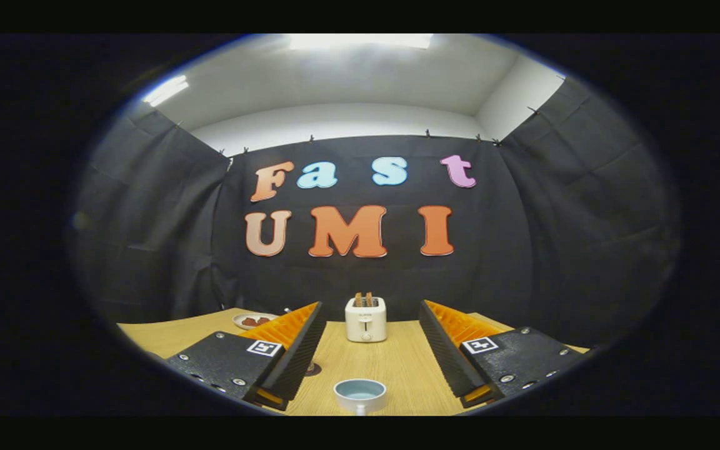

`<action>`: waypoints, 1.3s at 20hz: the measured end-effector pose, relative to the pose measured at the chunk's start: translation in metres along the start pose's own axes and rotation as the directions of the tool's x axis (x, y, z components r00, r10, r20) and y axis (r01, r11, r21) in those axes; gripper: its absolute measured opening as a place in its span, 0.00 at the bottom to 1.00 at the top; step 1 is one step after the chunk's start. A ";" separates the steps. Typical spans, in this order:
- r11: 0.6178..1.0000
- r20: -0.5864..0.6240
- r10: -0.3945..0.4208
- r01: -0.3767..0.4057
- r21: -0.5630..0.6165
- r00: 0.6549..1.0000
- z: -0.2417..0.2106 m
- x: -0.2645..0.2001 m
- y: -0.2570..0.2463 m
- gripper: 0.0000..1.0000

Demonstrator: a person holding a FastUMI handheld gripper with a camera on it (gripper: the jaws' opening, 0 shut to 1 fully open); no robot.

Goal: Take the bottle from table, then pour the juice into the cup, finally place the bottle on the coaster

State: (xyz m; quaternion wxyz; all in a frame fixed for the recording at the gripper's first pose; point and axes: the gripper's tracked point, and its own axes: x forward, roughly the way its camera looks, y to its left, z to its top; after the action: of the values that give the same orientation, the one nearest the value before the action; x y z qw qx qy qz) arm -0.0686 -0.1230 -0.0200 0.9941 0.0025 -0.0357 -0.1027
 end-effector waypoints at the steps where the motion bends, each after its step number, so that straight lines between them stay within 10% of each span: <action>1: 1.000 0.008 0.001 -0.001 -0.005 1.000 0.001 -0.001 -0.003 0.89; 16: 0.987 -0.045 0.009 -0.001 0.161 0.999 -0.024 -0.016 -0.028 0.89; 26: 0.999 -0.040 0.000 0.001 0.035 0.999 -0.031 -0.015 -0.016 0.89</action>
State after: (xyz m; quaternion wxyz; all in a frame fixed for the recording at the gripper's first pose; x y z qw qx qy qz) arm -0.0847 -0.1361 -0.0522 0.9944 0.0219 -0.0175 -0.1022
